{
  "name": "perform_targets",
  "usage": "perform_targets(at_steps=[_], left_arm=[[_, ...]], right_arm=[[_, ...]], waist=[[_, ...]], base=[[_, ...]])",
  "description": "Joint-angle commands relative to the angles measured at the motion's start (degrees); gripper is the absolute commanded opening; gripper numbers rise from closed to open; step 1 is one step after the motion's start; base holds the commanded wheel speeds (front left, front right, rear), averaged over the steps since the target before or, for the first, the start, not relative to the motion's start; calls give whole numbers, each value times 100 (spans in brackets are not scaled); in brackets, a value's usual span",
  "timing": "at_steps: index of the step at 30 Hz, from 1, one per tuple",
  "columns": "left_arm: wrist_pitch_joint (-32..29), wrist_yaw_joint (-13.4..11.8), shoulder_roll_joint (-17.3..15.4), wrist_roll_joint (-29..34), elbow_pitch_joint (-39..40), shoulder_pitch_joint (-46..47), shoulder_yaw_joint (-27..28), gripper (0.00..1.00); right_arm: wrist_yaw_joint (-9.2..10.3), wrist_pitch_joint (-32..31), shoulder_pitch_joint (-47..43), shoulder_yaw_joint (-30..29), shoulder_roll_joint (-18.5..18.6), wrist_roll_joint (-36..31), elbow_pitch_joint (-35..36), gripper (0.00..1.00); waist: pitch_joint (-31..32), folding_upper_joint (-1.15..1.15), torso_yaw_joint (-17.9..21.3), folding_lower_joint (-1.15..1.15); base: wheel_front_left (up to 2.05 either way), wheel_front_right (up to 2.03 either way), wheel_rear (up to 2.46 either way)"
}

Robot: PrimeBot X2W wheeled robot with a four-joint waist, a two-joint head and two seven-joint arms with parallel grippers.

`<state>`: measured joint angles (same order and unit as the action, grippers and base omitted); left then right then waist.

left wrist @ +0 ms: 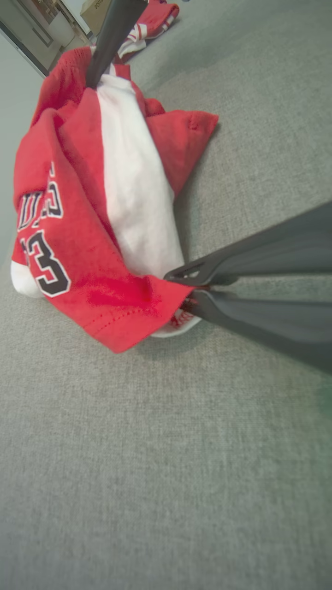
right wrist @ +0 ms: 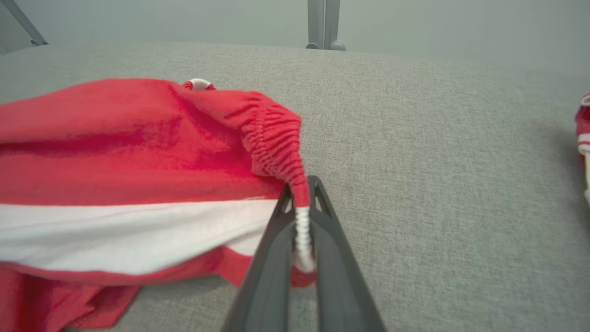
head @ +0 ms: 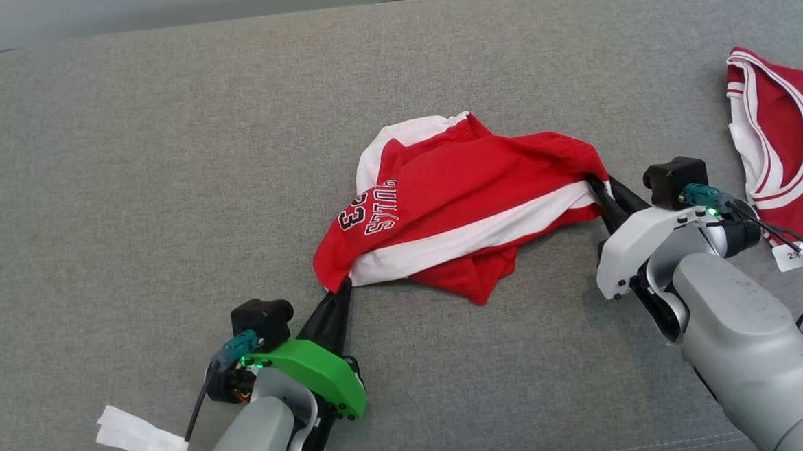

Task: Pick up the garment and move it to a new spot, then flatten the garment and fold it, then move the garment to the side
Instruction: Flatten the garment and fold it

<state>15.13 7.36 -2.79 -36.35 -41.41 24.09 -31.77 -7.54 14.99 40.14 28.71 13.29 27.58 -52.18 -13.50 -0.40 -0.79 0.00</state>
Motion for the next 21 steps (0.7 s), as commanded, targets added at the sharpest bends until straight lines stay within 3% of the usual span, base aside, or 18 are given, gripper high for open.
perform_targets(at_steps=[1,10,19,21], left_arm=[[-5,6,-21,103,115,-17,169,0],[-4,11,-21,683,1134,-496,1183,0],[-4,14,-46,953,2861,-1112,1763,0],[-5,14,-105,851,3466,-1329,1846,0]], right_arm=[[11,29,-57,-54,22,-30,67,0],[11,25,-462,-442,51,217,919,0],[10,25,-1419,-942,121,577,2855,0],[10,24,-1802,-892,201,855,3561,0]], waist=[[24,40,1,0],[271,40,-44,0],[799,40,33,0],[988,40,116,0]], base=[[0,0,0],[0,0,0],[0,0,0],[0,0,0]])
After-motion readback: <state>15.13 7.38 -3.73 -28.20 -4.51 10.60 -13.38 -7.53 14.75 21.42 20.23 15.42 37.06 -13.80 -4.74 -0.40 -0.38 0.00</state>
